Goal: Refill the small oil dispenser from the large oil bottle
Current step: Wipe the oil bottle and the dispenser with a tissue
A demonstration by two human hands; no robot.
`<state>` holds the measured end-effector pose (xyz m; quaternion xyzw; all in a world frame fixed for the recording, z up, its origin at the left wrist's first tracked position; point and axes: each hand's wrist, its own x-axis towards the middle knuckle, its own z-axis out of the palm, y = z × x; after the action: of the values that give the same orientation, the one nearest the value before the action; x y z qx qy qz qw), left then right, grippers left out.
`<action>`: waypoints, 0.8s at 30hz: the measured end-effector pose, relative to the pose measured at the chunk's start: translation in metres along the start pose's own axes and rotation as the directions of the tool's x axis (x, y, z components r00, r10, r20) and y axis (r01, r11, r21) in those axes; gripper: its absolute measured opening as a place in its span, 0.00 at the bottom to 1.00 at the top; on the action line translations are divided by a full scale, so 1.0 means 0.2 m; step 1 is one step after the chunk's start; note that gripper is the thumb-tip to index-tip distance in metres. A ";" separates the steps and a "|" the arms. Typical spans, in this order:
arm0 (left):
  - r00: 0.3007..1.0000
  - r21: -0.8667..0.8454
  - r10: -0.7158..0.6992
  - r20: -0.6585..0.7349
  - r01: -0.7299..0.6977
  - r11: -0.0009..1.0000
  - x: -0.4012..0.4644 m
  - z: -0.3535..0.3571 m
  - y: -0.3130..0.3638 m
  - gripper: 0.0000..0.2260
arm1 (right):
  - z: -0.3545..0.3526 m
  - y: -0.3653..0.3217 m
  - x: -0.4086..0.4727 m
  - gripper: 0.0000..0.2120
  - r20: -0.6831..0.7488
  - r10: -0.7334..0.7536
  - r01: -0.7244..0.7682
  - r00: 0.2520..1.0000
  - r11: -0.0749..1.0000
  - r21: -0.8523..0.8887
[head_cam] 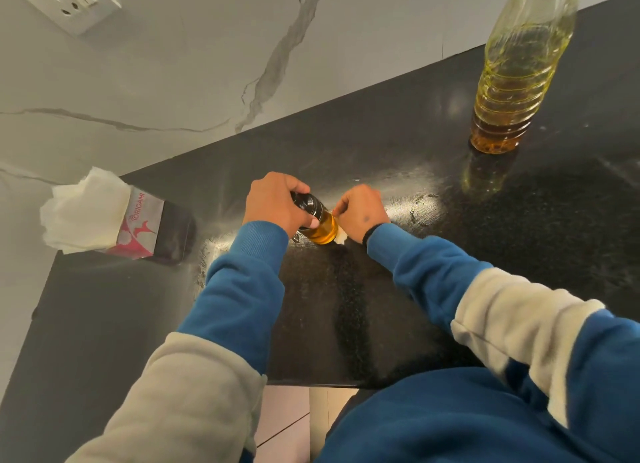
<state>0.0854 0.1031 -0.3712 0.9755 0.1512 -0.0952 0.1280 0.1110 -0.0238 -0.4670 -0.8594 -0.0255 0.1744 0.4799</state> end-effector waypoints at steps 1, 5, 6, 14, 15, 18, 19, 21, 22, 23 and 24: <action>1.000 -0.007 0.009 0.011 -0.009 1.000 -0.01 0.00 0.00 0.27 | 0.01 0.03 0.00 0.13 0.007 0.004 -0.003 1.000 1.000 -0.019; 1.000 -0.006 0.005 -0.001 -0.005 1.000 0.00 -0.01 0.00 0.33 | -0.05 -0.04 0.02 0.11 -0.040 -0.059 0.059 0.997 0.998 -0.008; 0.999 0.034 -0.025 -0.024 0.026 0.999 0.01 -0.02 0.00 0.32 | -0.07 -0.08 0.03 0.10 -0.067 -0.077 0.079 0.995 0.996 0.031; 0.990 0.053 -0.142 -0.011 0.142 0.988 0.03 0.00 0.03 0.24 | -0.05 -0.08 0.01 0.10 -0.052 -0.070 0.075 0.996 0.993 0.091; 0.990 0.053 -0.138 0.000 0.138 0.989 0.03 0.00 0.03 0.25 | -0.03 -0.04 0.01 0.10 -0.041 -0.040 0.043 0.998 0.997 0.057; 0.992 0.063 -0.127 0.017 0.125 0.990 0.03 -0.01 0.04 0.25 | 0.00 0.03 0.00 0.11 -0.006 0.015 -0.015 1.000 1.000 0.014; 0.992 0.063 -0.127 0.016 0.126 0.990 0.03 -0.01 0.05 0.25 | -0.01 0.02 0.00 0.11 -0.006 0.011 -0.011 1.000 1.000 0.015; 0.992 0.070 -0.125 0.009 0.124 0.990 0.03 -0.01 0.05 0.24 | -0.05 -0.04 0.01 0.12 -0.033 -0.016 0.018 0.999 0.998 0.060; 0.993 0.080 -0.122 0.007 0.121 0.989 0.03 0.00 0.06 0.23 | -0.07 -0.08 0.02 0.12 -0.050 -0.033 0.038 0.998 0.994 0.100; 0.993 0.087 -0.117 0.006 0.116 0.989 0.03 0.00 0.06 0.22 | -0.10 -0.11 0.02 0.13 -0.060 -0.047 0.055 0.997 0.988 0.142; 0.994 0.087 -0.113 0.006 0.112 0.990 0.03 0.00 0.05 0.22 | -0.12 -0.14 0.02 0.13 -0.065 -0.061 0.072 0.996 0.981 0.179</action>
<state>0.0942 0.0945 -0.3702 0.9696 0.2009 -0.1140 0.0807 0.1261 -0.0268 -0.4331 -0.8156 -0.0240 0.1345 0.5623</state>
